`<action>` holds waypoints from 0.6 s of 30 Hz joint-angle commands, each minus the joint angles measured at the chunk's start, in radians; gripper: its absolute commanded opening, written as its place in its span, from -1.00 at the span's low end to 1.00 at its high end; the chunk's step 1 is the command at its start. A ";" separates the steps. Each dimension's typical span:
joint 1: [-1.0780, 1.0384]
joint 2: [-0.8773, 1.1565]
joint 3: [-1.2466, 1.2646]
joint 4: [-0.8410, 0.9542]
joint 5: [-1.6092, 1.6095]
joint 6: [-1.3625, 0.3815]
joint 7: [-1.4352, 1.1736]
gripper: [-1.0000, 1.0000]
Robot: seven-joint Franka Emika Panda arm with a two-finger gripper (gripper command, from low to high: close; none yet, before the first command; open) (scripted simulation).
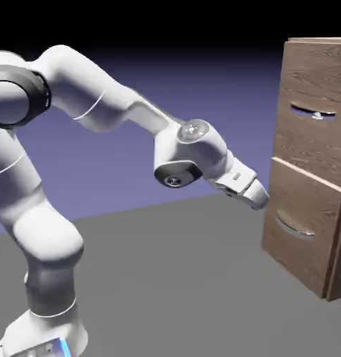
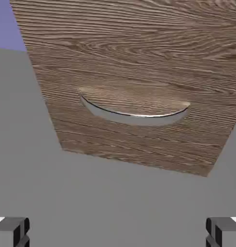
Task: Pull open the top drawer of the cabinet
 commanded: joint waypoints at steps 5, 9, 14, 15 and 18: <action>0.097 0.071 -0.107 0.050 0.161 -0.018 -0.218 0.00; 0.174 0.127 -0.193 0.090 0.289 -0.032 -0.391 0.00; 0.271 0.198 -0.300 0.140 0.450 -0.050 -0.609 0.00; 0.290 0.212 -0.321 0.150 0.482 -0.054 -0.652 0.00; 0.348 0.255 -0.386 0.181 0.578 -0.064 -0.783 0.00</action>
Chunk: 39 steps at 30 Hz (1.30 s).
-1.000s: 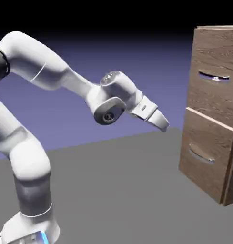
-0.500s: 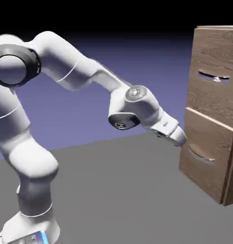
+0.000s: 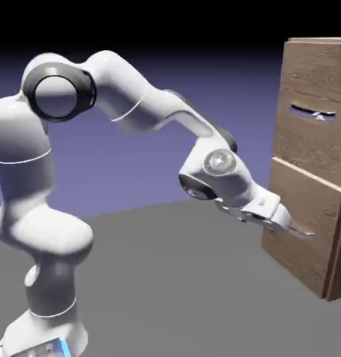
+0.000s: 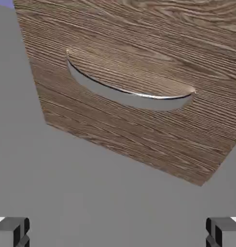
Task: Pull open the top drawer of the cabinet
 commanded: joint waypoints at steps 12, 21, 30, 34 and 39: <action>0.232 0.170 -0.257 0.120 0.385 -0.043 -0.522 0.00; 0.406 0.297 -0.450 0.211 0.675 -0.075 -0.913 0.00; 0.580 0.424 -0.643 0.301 0.964 -0.107 -1.305 0.00; 0.658 0.481 -0.728 0.341 1.092 -0.121 -1.479 0.00; 0.754 0.552 -0.835 0.391 1.253 -0.139 -1.696 0.00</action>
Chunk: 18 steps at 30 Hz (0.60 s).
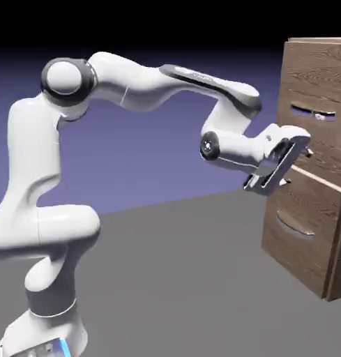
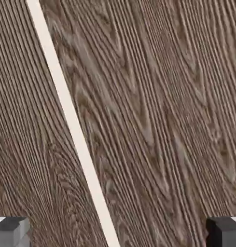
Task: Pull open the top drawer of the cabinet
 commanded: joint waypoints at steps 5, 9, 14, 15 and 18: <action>0.097 0.071 -0.107 0.050 0.161 -0.018 -0.218 0.00; 0.144 0.105 -0.160 0.075 0.239 -0.027 -0.324 0.00; -0.037 0.115 -0.007 0.201 0.233 -0.007 -0.294 0.00; -0.073 0.117 0.024 0.226 0.232 -0.003 -0.288 0.00; -0.119 0.119 0.062 0.258 0.230 0.002 -0.281 -1.00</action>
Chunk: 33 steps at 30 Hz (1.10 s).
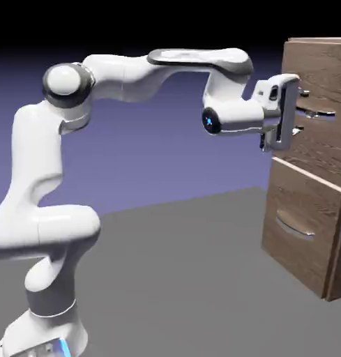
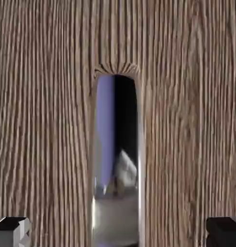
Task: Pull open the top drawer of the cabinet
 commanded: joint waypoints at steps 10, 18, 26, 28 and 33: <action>0.326 0.007 -0.281 -0.233 0.001 -0.041 -0.027 -1.00; 0.616 0.114 -0.536 -0.463 -0.048 -0.077 0.032 -1.00; 0.906 0.294 -0.768 -0.714 -0.153 -0.071 0.130 -1.00; 0.977 0.277 -0.821 -0.727 -0.140 -0.040 0.074 -1.00; 1.150 0.269 -0.950 -0.768 -0.116 0.036 -0.039 -1.00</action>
